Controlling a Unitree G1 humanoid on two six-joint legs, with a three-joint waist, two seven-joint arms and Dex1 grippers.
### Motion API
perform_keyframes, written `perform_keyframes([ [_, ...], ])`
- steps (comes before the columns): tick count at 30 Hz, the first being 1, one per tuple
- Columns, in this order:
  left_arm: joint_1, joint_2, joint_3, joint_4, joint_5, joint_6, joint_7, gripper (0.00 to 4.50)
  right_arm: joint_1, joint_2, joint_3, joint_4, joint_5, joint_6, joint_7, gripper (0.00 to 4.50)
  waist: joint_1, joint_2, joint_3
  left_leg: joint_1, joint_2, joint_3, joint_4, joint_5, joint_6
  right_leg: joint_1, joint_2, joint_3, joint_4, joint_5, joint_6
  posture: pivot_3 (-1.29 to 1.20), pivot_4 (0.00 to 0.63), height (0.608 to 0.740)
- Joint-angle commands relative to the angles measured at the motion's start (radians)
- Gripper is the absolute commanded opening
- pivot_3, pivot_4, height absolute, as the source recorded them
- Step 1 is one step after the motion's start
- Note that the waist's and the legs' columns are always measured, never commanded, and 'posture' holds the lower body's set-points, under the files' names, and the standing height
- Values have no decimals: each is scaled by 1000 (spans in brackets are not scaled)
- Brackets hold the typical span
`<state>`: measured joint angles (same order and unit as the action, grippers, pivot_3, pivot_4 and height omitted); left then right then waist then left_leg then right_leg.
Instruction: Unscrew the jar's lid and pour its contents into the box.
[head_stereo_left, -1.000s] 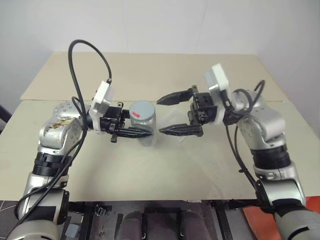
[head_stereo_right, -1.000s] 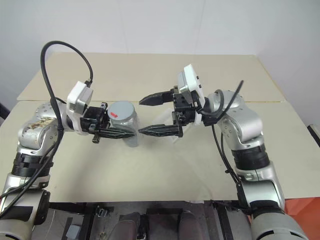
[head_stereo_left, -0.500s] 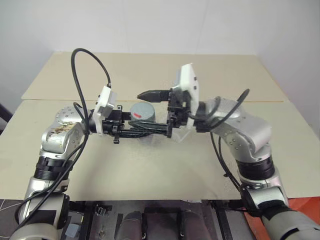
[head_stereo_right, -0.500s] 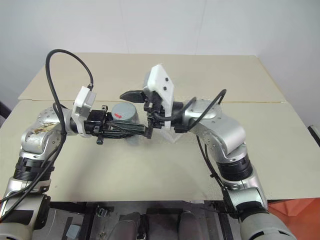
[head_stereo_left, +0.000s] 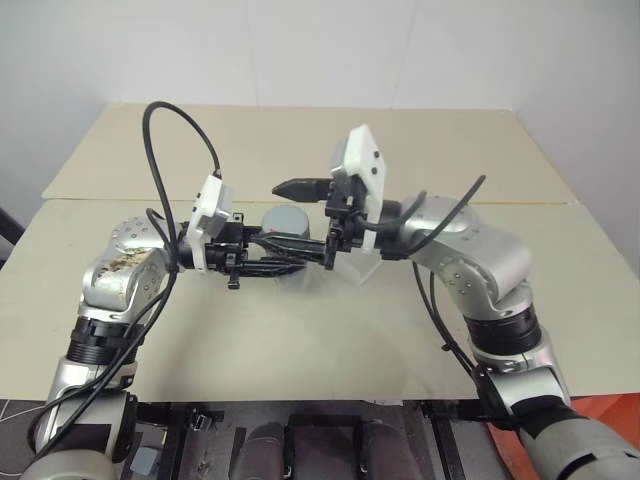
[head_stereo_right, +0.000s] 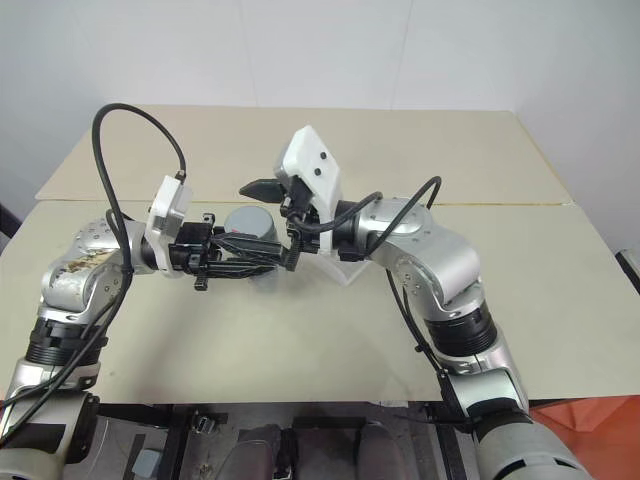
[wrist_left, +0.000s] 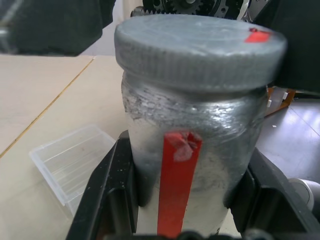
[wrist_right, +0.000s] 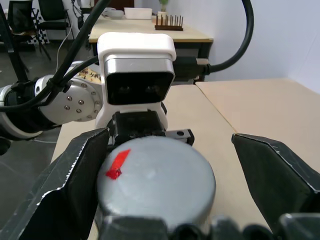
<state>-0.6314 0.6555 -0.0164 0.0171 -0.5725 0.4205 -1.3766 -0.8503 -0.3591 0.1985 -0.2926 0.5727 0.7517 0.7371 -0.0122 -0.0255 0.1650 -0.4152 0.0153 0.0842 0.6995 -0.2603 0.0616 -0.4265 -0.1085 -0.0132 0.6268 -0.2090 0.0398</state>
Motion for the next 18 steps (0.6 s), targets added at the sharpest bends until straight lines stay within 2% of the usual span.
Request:
perform_keyframes([
  [1,-3,21,26,-44,-29,-6,-31,1928,12,-63,-109,14,-10,-1,-21,4453,0,0,0,0,0,0,0,0,0,0,0,0,0,0,0,0,150,740],
  [10,-17,30,28,-28,-36,-5,-47,1928,47,-162,-145,28,4,-13,-15,4453,0,0,0,0,0,0,0,0,0,0,0,0,0,0,0,0,150,740],
  [18,-10,36,40,-29,-34,-5,-54,1928,59,-191,-187,40,10,-16,0,4453,-5,0,0,0,0,0,-1,0,0,0,0,1,-1,0,0,0,150,740],
])
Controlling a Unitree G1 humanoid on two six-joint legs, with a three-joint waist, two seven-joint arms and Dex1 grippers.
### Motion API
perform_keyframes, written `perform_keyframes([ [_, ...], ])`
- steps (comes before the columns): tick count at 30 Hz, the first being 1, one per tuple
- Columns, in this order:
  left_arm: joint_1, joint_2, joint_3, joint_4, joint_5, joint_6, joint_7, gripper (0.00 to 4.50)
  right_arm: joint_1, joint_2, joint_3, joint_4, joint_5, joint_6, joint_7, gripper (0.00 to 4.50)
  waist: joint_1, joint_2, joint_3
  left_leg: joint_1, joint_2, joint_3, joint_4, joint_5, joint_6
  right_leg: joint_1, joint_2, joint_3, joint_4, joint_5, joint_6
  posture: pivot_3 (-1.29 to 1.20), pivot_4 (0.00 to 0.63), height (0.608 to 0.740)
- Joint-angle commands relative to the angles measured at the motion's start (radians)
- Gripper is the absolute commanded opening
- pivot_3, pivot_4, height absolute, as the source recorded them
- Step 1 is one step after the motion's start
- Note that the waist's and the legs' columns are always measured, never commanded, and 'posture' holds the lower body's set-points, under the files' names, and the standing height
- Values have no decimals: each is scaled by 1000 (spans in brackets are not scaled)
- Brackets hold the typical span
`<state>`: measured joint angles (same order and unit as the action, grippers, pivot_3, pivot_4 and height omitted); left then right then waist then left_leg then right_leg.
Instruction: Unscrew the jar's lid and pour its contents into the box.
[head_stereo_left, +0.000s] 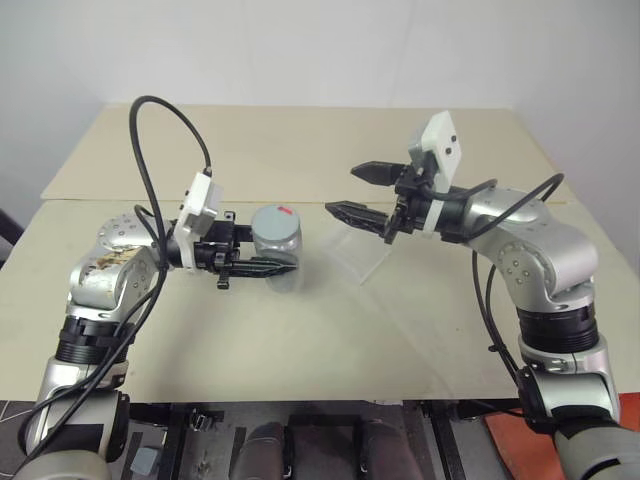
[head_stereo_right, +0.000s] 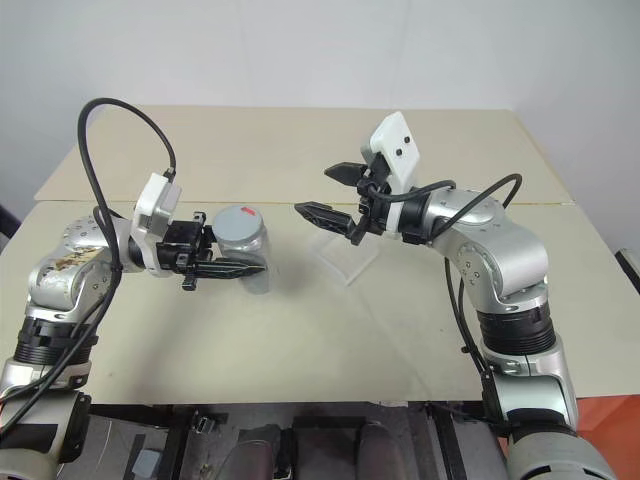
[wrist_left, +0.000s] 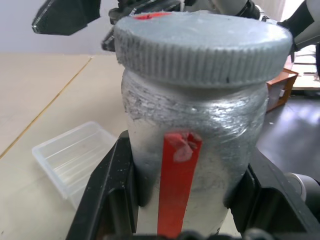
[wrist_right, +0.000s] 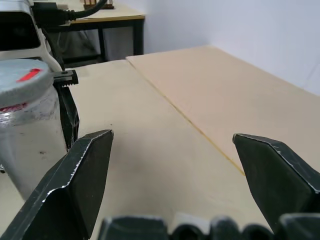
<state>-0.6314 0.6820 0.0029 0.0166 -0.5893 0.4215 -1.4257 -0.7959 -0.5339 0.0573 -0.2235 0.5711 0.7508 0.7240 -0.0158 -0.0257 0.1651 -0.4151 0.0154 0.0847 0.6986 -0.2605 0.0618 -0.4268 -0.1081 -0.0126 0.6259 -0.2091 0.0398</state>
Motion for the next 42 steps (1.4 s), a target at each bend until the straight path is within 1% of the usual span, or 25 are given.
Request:
perform_keyframes([
  [1,-10,9,22,-27,-16,-6,-2,1928,9,-23,-49,-34,14,-15,21,4453,-1,0,0,0,0,0,0,0,0,0,0,0,0,0,0,0,150,740],
  [6,-25,-5,17,0,0,-19,14,1928,23,-52,-53,-108,79,-1,106,4453,3,0,0,0,0,0,0,0,0,0,0,0,0,0,0,0,150,740],
  [8,-35,-14,11,14,7,-24,18,1928,18,-32,-54,-142,127,17,111,4453,3,0,0,0,0,0,0,0,0,0,0,0,0,0,0,0,150,740],
  [10,-43,-27,3,23,13,-29,20,1928,4,12,-25,-181,147,33,82,4453,3,0,0,0,0,0,1,0,0,1,0,0,0,0,0,0,150,740],
  [15,-56,-46,-5,32,19,-31,15,1928,-43,117,59,-179,97,42,-2,4453,0,0,0,0,0,0,1,0,0,0,0,0,1,0,0,0,150,740],
  [19,-56,-47,-4,29,18,-29,10,1928,-63,155,111,-169,54,35,-33,4453,4,0,0,0,0,0,1,0,0,0,0,0,1,0,0,0,150,740],
  [25,-47,-43,2,13,16,-22,14,1928,-90,195,132,-133,10,31,-60,4453,4,0,0,0,0,-1,1,0,0,0,0,0,1,0,0,0,150,740],
  [30,-39,-35,7,2,14,-19,14,1928,-92,186,126,-107,-26,22,-57,4453,3,0,0,0,0,0,1,0,0,0,0,0,1,0,0,0,150,740],
  [32,-37,-31,11,1,13,-19,13,1928,-83,165,110,-108,-30,21,-49,4453,3,0,0,0,0,0,1,0,0,0,0,0,1,0,0,0,150,740],
  [42,-32,-20,14,-5,11,-21,10,1928,-39,81,33,-134,2,26,-25,4453,3,0,0,0,0,0,1,0,0,0,0,0,1,0,0,0,150,740],
])
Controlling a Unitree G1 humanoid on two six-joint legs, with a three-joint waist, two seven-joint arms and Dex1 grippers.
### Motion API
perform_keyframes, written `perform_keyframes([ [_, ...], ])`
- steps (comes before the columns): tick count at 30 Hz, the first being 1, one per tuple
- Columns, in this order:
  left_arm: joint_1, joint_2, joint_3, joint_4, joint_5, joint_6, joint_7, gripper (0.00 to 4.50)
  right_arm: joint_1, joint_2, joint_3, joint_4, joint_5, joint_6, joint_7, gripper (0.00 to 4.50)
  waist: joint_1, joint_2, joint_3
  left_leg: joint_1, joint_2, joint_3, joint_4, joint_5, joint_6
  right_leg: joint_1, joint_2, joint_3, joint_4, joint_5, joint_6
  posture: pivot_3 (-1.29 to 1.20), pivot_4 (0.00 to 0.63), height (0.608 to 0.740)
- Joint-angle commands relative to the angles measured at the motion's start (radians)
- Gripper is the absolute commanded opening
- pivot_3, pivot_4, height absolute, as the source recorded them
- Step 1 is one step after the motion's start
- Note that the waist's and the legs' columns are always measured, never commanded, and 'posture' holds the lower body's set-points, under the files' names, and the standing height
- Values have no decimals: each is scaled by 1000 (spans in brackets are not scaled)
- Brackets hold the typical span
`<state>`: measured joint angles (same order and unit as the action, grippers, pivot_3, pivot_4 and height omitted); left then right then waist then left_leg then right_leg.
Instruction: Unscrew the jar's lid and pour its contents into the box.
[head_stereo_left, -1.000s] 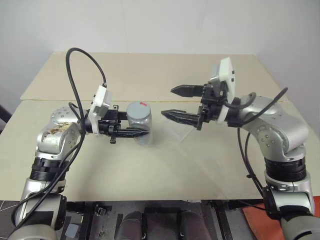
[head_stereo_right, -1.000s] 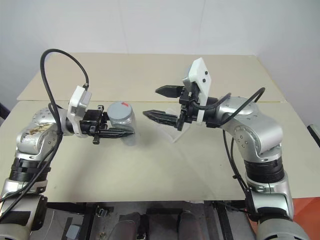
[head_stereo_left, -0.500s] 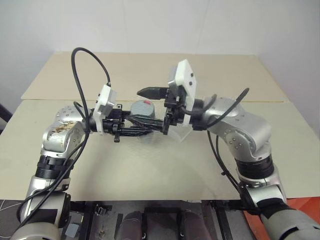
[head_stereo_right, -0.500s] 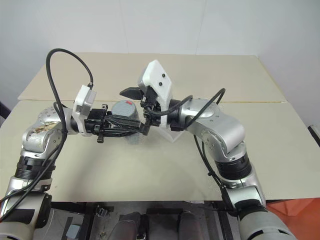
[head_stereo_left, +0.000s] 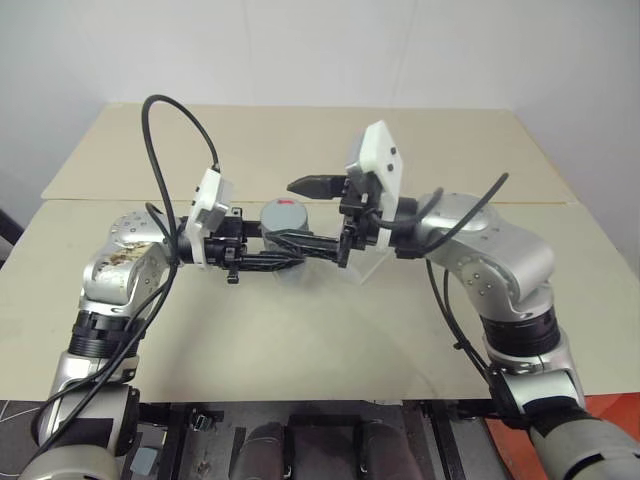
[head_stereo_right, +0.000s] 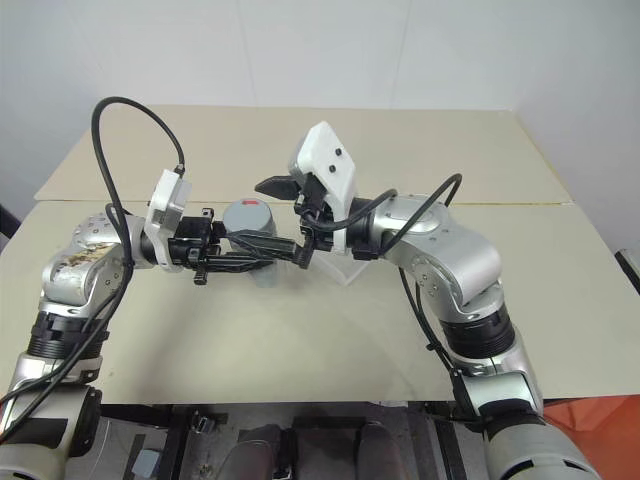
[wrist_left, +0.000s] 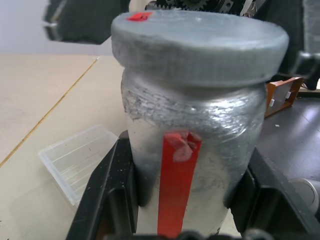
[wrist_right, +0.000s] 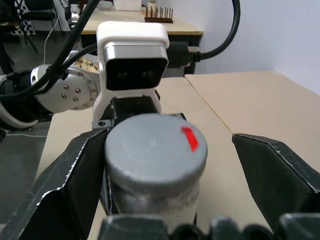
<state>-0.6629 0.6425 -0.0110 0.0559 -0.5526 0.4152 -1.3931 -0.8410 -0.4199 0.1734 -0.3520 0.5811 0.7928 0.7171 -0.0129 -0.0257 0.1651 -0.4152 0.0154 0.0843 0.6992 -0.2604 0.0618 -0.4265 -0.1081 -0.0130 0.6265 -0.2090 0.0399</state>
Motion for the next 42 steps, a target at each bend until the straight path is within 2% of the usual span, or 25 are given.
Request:
perform_keyframes([
  [1,0,20,28,-45,-26,-15,-23,1928,9,-38,-87,-7,-5,-17,-16,4453,0,0,0,0,0,0,0,0,0,0,0,0,0,0,0,0,150,740],
  [15,9,29,37,-59,-27,-3,-30,1928,38,-74,-130,-4,21,-19,-31,4453,0,0,0,0,0,0,0,0,0,0,0,0,0,0,0,0,150,740],
  [20,7,30,39,-55,-25,0,-33,1928,52,-102,-134,-15,27,-20,2,4453,0,0,0,0,0,0,0,0,0,0,0,0,0,0,0,0,150,740],
  [24,6,30,41,-50,-22,-1,-32,1928,84,-158,-142,-54,71,-24,98,4453,3,0,0,0,0,0,0,0,0,0,0,0,-1,0,0,0,150,740],
  [29,5,25,36,-39,-14,-9,-30,1928,63,-114,-150,-89,143,0,90,4453,-2,0,0,0,0,0,0,0,1,0,0,0,-1,0,0,0,150,740],
  [36,-6,13,27,-30,-10,-15,-32,1928,3,-19,-85,-72,120,15,31,4453,0,0,0,0,0,0,0,0,0,0,0,0,0,0,0,0,150,740],
  [42,-8,10,27,-29,-10,-16,-33,1928,-30,13,-21,-46,81,13,20,4453,1,0,0,0,0,0,0,0,0,0,0,0,0,0,0,0,150,740],
])
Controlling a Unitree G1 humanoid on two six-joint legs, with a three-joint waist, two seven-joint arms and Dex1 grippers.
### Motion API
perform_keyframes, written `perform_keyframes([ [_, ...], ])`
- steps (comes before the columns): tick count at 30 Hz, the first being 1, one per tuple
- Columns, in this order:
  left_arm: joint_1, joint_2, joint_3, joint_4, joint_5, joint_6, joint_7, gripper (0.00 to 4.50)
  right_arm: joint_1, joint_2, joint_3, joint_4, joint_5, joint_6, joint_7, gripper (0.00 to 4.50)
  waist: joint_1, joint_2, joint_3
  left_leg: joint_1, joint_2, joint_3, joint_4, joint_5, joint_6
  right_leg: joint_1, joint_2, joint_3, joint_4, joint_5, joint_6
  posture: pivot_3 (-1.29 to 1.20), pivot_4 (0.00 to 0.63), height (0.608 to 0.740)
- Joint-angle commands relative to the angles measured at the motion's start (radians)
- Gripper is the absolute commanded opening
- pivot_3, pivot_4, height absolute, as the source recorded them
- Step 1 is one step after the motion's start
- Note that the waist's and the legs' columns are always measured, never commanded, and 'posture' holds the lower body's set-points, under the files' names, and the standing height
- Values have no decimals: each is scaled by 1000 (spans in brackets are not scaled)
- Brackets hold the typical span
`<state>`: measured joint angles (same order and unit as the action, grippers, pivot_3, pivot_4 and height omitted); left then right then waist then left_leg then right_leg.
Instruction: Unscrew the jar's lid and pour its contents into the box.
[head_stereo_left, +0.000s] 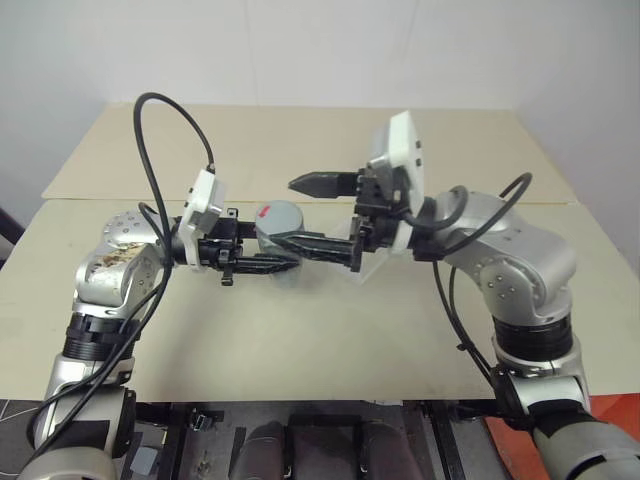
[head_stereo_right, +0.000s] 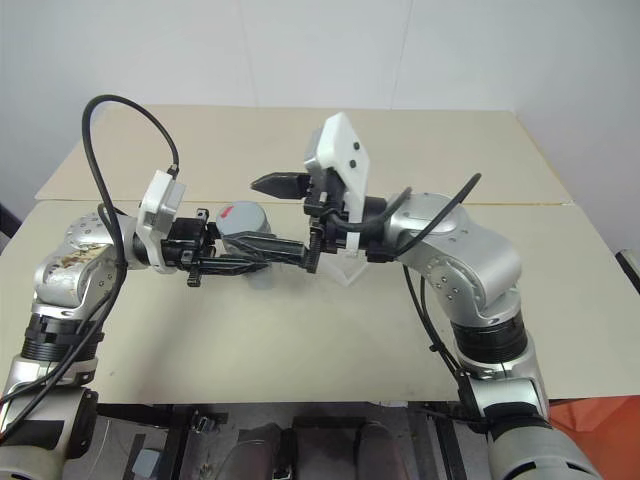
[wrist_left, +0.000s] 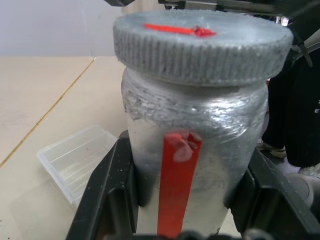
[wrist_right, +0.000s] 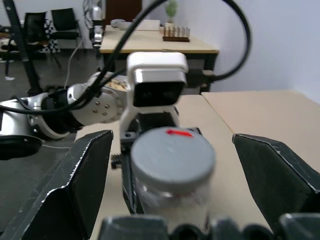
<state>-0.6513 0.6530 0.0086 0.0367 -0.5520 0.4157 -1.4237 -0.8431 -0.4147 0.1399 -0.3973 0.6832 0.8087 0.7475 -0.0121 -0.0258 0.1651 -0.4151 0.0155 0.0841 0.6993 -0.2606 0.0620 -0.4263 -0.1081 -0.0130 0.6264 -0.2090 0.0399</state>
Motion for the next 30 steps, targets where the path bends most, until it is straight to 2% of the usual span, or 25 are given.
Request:
perform_keyframes([
  [1,-19,0,7,-12,-11,-15,-1,1928,-30,9,18,2,-25,-3,-12,4453,0,0,0,0,0,0,0,0,0,0,0,0,0,0,0,0,150,740],
  [11,-9,4,14,-25,-14,-11,6,1928,-48,40,29,47,-49,-1,-18,4453,-1,0,0,0,0,0,0,0,0,0,0,0,0,0,0,0,150,740],
  [14,-7,5,15,-25,-14,-13,6,1928,-49,37,30,47,-45,4,-10,3860,-1,0,0,0,0,0,0,0,0,0,0,0,0,0,0,0,150,740],
  [17,-4,4,15,-30,-14,-14,10,1928,-43,29,27,44,-39,12,1,2882,-1,0,0,0,0,0,0,0,0,0,0,0,0,0,0,0,150,740],
  [18,-2,4,14,-32,-15,-14,11,1928,-42,29,25,44,-37,16,2,2765,-1,0,0,0,0,0,0,0,0,0,0,0,0,0,0,0,150,740],
  [22,8,6,14,-39,-15,-17,11,1928,-60,44,-26,69,12,55,-12,2765,-1,0,0,0,0,0,0,0,0,0,0,0,0,0,0,0,150,740],
  [27,28,7,6,-41,-7,-27,5,1928,-147,93,-184,139,186,176,-96,2765,-1,0,0,0,0,0,0,0,0,0,0,0,1,0,0,0,150,740],
  [30,31,4,4,-39,-5,-30,6,1928,-179,91,-243,169,222,199,-141,2765,1,0,0,0,0,0,0,0,0,0,0,0,0,0,0,0,150,740],
])
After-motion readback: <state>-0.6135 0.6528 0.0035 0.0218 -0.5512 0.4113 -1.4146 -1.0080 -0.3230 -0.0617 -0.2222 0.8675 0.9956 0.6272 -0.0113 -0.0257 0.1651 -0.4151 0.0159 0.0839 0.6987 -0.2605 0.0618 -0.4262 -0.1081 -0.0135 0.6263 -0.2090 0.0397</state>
